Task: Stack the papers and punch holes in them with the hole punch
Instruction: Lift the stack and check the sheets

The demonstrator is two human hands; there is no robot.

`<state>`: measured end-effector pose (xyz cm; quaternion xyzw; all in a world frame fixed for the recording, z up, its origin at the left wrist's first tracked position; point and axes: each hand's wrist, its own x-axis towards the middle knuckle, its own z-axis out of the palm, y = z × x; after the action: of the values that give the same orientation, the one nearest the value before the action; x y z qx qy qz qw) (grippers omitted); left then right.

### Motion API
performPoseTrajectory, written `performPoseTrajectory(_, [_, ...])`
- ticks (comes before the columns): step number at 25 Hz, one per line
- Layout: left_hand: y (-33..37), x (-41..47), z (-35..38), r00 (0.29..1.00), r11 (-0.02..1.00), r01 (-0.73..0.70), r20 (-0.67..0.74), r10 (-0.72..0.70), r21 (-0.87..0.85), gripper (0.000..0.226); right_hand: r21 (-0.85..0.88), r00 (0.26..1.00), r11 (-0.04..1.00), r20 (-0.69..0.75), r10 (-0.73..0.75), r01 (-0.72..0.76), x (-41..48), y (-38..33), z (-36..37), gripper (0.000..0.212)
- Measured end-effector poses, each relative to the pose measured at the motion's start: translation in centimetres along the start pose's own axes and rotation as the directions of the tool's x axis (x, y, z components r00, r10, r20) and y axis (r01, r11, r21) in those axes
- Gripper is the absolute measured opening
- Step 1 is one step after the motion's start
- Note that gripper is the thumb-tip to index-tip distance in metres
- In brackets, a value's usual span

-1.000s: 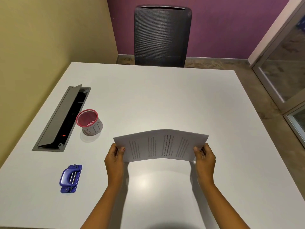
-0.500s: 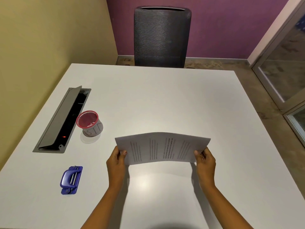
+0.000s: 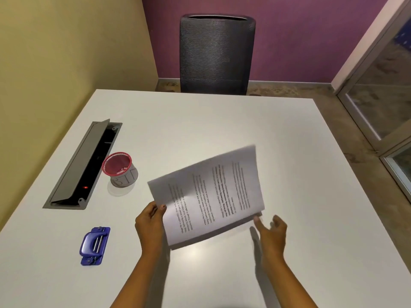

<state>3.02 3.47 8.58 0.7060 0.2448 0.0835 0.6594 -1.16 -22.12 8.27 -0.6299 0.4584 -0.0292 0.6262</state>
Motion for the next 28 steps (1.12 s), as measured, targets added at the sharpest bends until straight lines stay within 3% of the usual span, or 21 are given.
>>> performPoseTrajectory(3, [0.0,-0.8,0.8,0.994,0.980,0.090,-0.046,-0.100,-0.177,0.016,0.147,0.940,0.972,0.317,0.127,-0.181,-2.0,0.5,1.8,0.061])
performPoseTrajectory(6, [-0.2,-1.9,1.7,0.981,0.930,0.188,0.005,-0.196,-0.314,0.020,0.323,0.841,0.918,0.541,0.020,-0.230,-3.1,-0.5,3.2,0.040])
performPoseTrajectory(7, [-0.3,-2.3,2.0,0.977,0.916,0.209,0.034,-0.210,-0.342,0.021,0.325,0.849,0.925,0.528,-0.004,-0.198,-3.2,-1.0,3.6,0.035])
performPoseTrajectory(10, [-0.5,-2.4,1.9,0.959,0.875,0.278,0.159,-0.233,-0.396,0.019,0.116,0.950,0.992,0.302,-0.073,0.040,-2.8,-2.7,4.5,0.018])
performPoseTrajectory(11, [-0.3,-2.0,1.7,0.945,0.851,0.314,0.220,-0.240,-0.421,0.018,0.099,0.953,0.990,0.277,-0.125,0.101,-2.8,-3.4,4.5,0.009])
performPoseTrajectory(15, [1.4,1.4,-0.7,0.838,0.640,0.526,0.468,-0.280,-0.560,0.035,0.065,0.910,0.962,0.313,-0.271,0.264,-2.4,-5.6,3.3,0.020])
performPoseTrajectory(16, [2.0,2.3,-1.4,0.814,0.632,0.549,0.520,-0.258,-0.547,0.036,0.032,0.900,0.953,0.323,-0.294,0.300,-2.0,-5.9,2.9,0.019])
performPoseTrajectory(17, [2.6,3.0,-2.0,0.793,0.682,0.540,0.569,-0.217,-0.492,0.036,-0.012,0.888,0.941,0.335,-0.315,0.338,-1.6,-6.2,2.5,0.018])
performPoseTrajectory(18, [3.1,3.5,-2.3,0.779,0.800,0.471,0.600,-0.180,-0.372,0.039,-0.066,0.875,0.922,0.347,-0.337,0.381,-1.3,-6.4,2.1,0.017])
performPoseTrajectory(20, [4.3,3.7,-2.0,0.742,0.970,0.218,0.664,-0.092,-0.109,0.039,-0.127,0.852,0.887,0.367,-0.374,0.445,-0.9,-6.7,1.6,0.017])
performPoseTrajectory(23, [6.4,2.6,-0.4,0.720,0.996,0.055,0.694,0.007,-0.068,0.051,-0.139,0.837,0.855,0.331,-0.436,0.500,-1.1,-6.6,1.8,0.015])
performPoseTrajectory(28, [7.6,0.6,2.3,0.870,0.970,-0.185,0.432,0.237,-0.159,0.019,-0.026,0.798,0.812,0.201,-0.568,0.584,-1.8,-6.0,2.5,0.010])
